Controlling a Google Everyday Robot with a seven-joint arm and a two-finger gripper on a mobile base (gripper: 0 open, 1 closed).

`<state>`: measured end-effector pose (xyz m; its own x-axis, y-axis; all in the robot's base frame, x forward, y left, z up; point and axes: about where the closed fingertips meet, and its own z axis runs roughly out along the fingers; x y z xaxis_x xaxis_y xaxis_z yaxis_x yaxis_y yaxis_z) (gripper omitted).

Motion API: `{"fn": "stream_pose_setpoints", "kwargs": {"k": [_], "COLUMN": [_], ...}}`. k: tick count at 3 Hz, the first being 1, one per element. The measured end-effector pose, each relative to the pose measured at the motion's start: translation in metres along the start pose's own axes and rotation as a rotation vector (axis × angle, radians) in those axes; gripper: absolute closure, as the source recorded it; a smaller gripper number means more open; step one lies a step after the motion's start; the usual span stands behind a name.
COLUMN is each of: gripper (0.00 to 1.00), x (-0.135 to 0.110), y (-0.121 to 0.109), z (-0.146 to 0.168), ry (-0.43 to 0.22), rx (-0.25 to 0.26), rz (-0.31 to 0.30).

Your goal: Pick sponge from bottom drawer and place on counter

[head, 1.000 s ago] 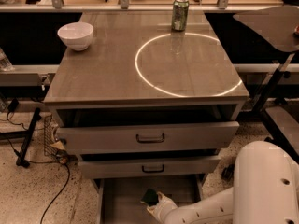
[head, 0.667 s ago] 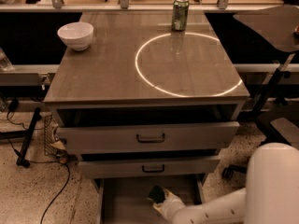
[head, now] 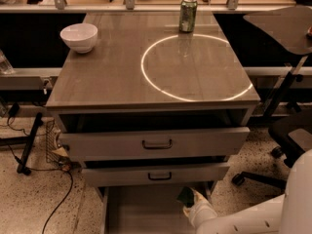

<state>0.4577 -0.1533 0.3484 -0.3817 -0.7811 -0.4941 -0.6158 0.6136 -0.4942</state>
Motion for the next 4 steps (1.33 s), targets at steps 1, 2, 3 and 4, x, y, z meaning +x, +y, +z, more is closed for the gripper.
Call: {"fn": "stream_pose_setpoints", "kwargs": {"k": [1, 2, 3, 4], "gripper": [1.0, 1.0, 1.0, 1.0], "x": [-0.015, -0.043, -0.059, -0.058], "y": [-0.047, -0.077, -0.093, -0.104], "z": [-0.069, -0.12, -0.134, -0.136], "ry": [0.055, 0.058, 0.045, 0.007], "rx": [0.154, 0.26, 0.302, 0.288], "rz": [-0.14, -0.225, -0.237, -0.225]}}
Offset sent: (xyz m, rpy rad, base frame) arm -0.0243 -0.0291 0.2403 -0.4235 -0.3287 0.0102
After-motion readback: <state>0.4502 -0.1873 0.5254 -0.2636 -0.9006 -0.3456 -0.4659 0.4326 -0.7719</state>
